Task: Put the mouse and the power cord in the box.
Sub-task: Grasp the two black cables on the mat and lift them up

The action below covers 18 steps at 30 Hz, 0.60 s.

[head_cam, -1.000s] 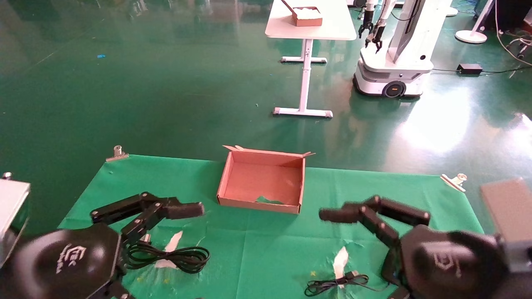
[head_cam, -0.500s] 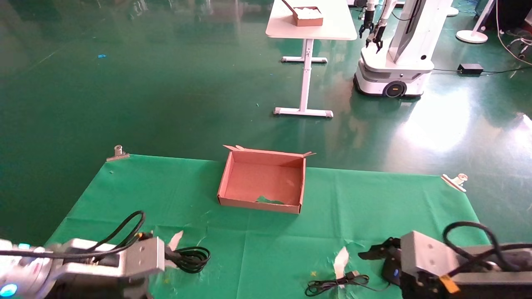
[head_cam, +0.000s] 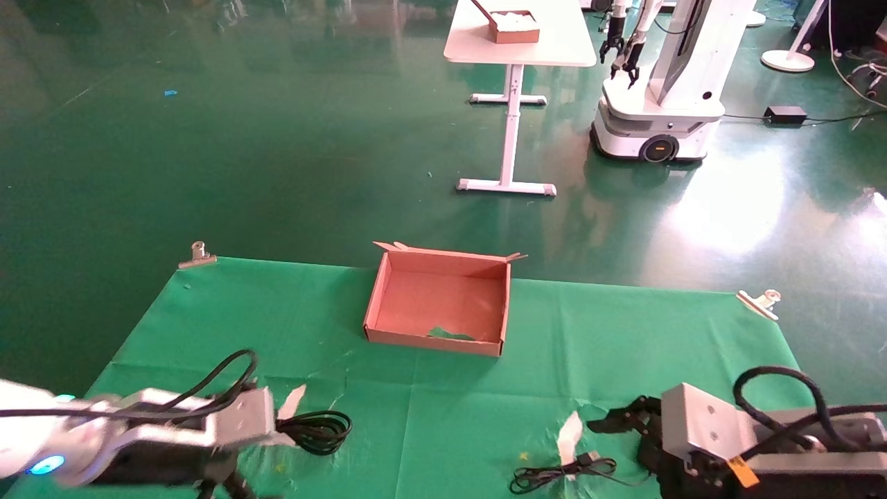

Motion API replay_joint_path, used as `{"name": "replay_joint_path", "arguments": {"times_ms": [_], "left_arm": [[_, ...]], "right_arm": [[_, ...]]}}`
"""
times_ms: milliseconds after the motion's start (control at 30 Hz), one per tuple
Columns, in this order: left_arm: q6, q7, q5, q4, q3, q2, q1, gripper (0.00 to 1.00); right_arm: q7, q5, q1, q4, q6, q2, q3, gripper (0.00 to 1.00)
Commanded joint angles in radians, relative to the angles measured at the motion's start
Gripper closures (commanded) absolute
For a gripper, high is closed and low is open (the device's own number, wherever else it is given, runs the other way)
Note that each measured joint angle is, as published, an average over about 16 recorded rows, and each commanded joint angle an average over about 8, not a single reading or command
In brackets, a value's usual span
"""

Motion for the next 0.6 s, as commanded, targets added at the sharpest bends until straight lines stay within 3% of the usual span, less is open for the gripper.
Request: {"name": "replay_joint_path", "arguments": {"times_ms": [33,267,600], "left_arm": [[-0.029,-0.02,0.079,0.017,0.023,0.034,-0.011,0.0],[-0.123,-0.06,0.293,0.2,0.098,0.19,-0.06,0.0],[-0.208,-0.011,0.384,0.394,0.138,0.285,-0.094,0.0]], "right_arm": [[-0.004,-0.001,0.004,0.002,0.002,-0.004,0.001,0.0],[0.013,-0.003,0.006,0.0,0.004,0.006,0.002,0.0],[0.013,-0.01,-0.007,0.001,-0.002,0.033,0.002,0.0]]}}
